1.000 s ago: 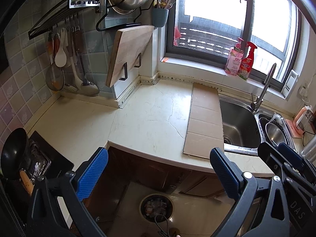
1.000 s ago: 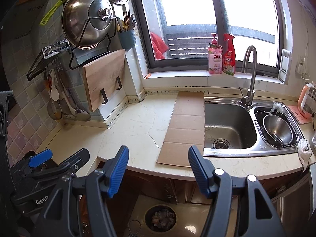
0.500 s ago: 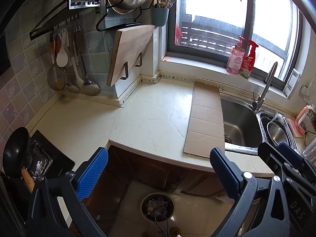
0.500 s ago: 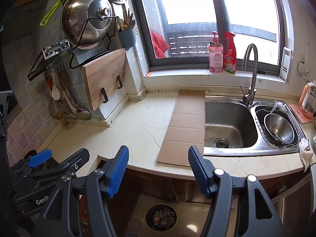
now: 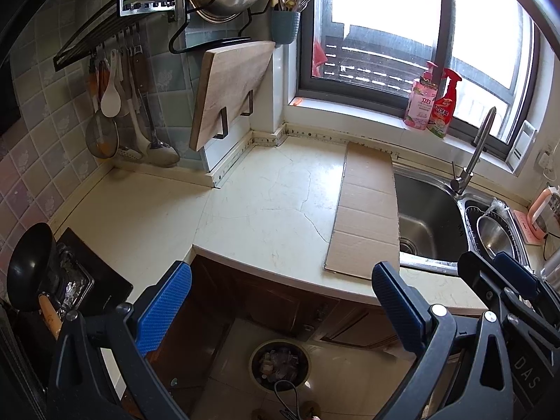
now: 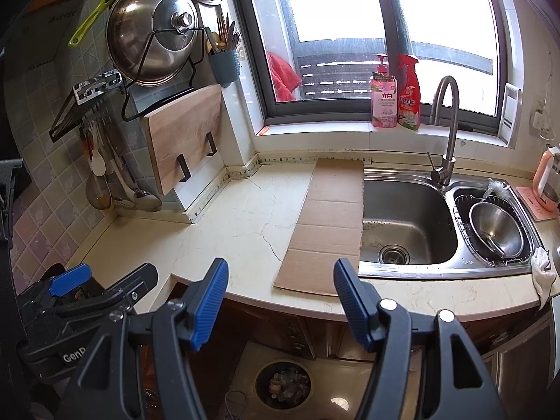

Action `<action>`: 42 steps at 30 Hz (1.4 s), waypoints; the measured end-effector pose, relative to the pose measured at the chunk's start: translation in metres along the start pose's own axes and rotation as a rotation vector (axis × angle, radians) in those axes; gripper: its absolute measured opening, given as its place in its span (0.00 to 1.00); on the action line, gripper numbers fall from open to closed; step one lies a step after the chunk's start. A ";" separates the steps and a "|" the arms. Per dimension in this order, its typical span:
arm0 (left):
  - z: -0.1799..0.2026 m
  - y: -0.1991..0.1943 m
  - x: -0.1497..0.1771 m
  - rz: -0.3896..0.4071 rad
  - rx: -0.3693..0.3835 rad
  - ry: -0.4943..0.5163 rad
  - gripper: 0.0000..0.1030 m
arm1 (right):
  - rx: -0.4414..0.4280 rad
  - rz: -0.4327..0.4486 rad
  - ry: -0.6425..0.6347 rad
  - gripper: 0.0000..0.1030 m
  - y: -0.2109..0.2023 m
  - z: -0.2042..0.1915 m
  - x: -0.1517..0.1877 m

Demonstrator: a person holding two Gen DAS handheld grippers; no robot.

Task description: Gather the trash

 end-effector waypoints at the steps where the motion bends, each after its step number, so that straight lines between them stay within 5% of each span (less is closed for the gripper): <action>1: 0.000 0.000 0.001 -0.001 -0.003 -0.001 0.99 | -0.003 -0.002 0.000 0.61 0.001 0.001 0.000; 42: 0.020 0.015 -0.005 -0.026 -0.061 -0.017 0.99 | -0.045 -0.027 0.002 0.61 0.024 0.011 -0.007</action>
Point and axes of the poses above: each gripper's, at about its wrist camera, not at the fingertips, and y roughly the way its jaws point, z to its right, x to its underside, the point moved 2 cm from there along y, roughly the way its jaws point, and after that the axes turned 1 degree about z, right-handed, at the moved point
